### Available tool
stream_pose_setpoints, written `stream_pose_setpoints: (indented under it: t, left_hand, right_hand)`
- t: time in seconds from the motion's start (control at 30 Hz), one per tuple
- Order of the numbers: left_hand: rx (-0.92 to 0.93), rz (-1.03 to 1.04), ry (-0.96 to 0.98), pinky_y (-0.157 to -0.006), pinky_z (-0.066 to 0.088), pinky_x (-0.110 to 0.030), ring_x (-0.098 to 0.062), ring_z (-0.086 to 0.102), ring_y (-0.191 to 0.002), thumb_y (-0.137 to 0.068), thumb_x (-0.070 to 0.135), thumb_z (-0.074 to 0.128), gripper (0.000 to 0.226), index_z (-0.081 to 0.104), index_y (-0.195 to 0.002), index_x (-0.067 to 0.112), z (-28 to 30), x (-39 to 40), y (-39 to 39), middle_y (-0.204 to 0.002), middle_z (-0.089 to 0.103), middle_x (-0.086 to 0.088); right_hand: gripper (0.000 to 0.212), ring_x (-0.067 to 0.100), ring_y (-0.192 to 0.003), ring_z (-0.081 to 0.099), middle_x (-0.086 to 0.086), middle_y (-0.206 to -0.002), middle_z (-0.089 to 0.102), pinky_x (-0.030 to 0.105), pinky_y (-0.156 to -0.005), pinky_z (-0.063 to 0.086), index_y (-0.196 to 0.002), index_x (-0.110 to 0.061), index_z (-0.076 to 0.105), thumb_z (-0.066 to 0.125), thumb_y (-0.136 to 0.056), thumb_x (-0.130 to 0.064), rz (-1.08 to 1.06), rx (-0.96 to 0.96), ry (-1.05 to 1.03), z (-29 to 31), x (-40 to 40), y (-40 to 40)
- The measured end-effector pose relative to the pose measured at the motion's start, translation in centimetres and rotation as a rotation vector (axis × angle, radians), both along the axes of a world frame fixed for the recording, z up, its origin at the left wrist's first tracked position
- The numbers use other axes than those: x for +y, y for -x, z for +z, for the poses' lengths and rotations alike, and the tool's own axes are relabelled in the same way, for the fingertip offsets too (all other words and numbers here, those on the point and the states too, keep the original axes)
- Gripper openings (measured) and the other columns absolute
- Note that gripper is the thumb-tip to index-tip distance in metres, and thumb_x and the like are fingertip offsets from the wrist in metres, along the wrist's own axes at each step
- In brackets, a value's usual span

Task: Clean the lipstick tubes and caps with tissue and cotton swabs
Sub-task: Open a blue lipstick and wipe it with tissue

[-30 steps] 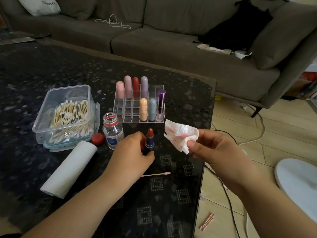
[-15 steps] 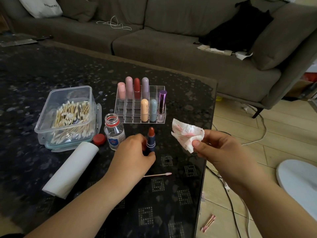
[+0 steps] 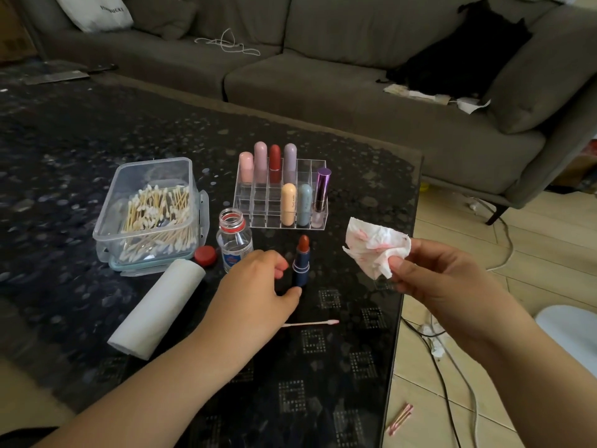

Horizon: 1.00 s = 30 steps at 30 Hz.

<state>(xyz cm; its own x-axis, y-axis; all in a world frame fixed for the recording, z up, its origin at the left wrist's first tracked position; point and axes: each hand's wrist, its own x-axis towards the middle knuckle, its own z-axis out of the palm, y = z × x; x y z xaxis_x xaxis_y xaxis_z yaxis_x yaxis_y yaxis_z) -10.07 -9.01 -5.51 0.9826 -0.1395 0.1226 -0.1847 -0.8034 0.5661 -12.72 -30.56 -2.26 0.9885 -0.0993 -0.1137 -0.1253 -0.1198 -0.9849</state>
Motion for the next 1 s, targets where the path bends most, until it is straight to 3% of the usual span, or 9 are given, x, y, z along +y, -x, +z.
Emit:
stream_pose_setpoints:
  t: [0.13,0.23,0.3,0.4,0.53,0.6,0.7,0.83,1.0]
  left_hand:
    - [-0.082,-0.001,-0.006,-0.056,0.033,-0.009,0.006,0.043,-0.067,-0.083,0.030,0.066,0.024,0.056,-0.105,0.029,0.8,1.7,0.9,-0.088,0.048,0.020]
    - [-0.132,-0.036,-0.023,-0.059,0.033,-0.009,0.007,0.044,-0.070,-0.081,0.023,0.068,0.020,0.056,-0.094,0.029,1.2,3.6,1.6,-0.078,0.042,0.022]
    - [-0.136,-0.071,-0.040,-0.063,0.032,-0.008,0.003,0.046,-0.075,-0.076,0.017,0.071,0.022,0.060,-0.092,0.025,1.1,4.8,1.8,-0.082,0.045,0.021]
    - [-0.125,-0.091,-0.090,-0.071,0.033,-0.010,-0.007,0.050,-0.084,-0.070,0.012,0.073,0.028,0.065,-0.096,0.019,0.5,6.3,1.8,-0.093,0.053,0.010]
    - [-0.099,-0.124,-0.184,-0.084,0.035,-0.020,-0.012,0.051,-0.101,-0.078,0.021,0.069,0.036,0.063,-0.113,0.019,0.0,7.0,1.8,-0.107,0.058,0.005]
    - [-0.077,-0.149,-0.222,-0.089,0.036,-0.019,-0.010,0.049,-0.106,-0.084,0.030,0.064,0.040,0.058,-0.122,0.020,-0.3,6.9,1.7,-0.113,0.057,0.006]
    - [-0.047,-0.175,-0.289,-0.096,0.036,-0.021,-0.009,0.045,-0.115,-0.091,0.038,0.056,0.042,0.051,-0.129,0.023,-0.6,6.5,1.4,-0.122,0.052,0.007]
    - [-0.055,-0.200,-0.341,-0.091,0.034,-0.019,-0.008,0.044,-0.112,-0.094,0.037,0.051,0.029,0.054,-0.121,0.026,-0.9,6.4,1.0,-0.119,0.050,0.008]
    - [-0.099,-0.149,-0.229,-0.090,0.037,-0.021,-0.011,0.048,-0.109,-0.089,0.031,0.060,0.034,0.055,-0.121,0.022,-0.3,6.8,1.3,-0.117,0.052,0.006]
  right_hand:
    - [0.036,0.026,-0.089,0.065,0.006,-0.094,0.074,0.037,-0.087,0.051,-0.099,-0.018,0.073,0.067,-0.065,-0.026,0.029,-0.002,0.070,0.7,-0.4,0.3]
    - [0.024,0.020,-0.083,0.065,0.000,-0.089,0.074,0.030,-0.079,0.051,-0.093,-0.024,0.075,0.069,-0.069,-0.027,0.096,0.002,0.188,1.5,-0.3,1.0]
    - [0.016,0.012,-0.078,0.067,-0.007,-0.084,0.074,0.024,-0.073,0.049,-0.089,-0.031,0.075,0.069,-0.078,-0.022,0.165,0.027,0.308,1.6,0.4,1.4]
    - [0.015,0.003,-0.079,0.067,-0.015,-0.084,0.073,0.029,-0.079,0.053,-0.088,-0.037,0.073,0.068,-0.084,-0.024,0.295,0.075,0.486,1.1,2.4,1.7]
    - [0.013,-0.003,-0.083,0.063,-0.019,-0.087,0.070,0.018,-0.077,0.051,-0.093,-0.040,0.068,0.063,-0.088,-0.029,0.356,0.067,0.619,0.8,4.6,1.6]
    - [0.015,-0.007,-0.083,0.061,-0.022,-0.088,0.069,0.011,-0.074,0.047,-0.094,-0.042,0.067,0.062,-0.089,-0.029,0.371,0.046,0.604,0.9,5.4,1.4]
    - [0.017,-0.004,-0.084,0.064,-0.021,-0.088,0.071,0.014,-0.078,0.050,-0.095,-0.036,0.069,0.061,-0.090,-0.023,0.413,0.024,0.469,0.8,6.1,1.1]
    - [0.019,0.010,-0.089,0.068,-0.006,-0.093,0.073,0.019,-0.079,0.054,-0.098,-0.022,0.071,0.059,-0.088,-0.012,0.440,0.061,0.226,0.8,6.7,0.9]
    - [0.018,0.004,-0.084,0.068,-0.011,-0.090,0.074,0.017,-0.074,0.053,-0.099,-0.025,0.070,0.060,-0.088,-0.015,0.435,0.103,0.228,0.6,6.8,0.7]
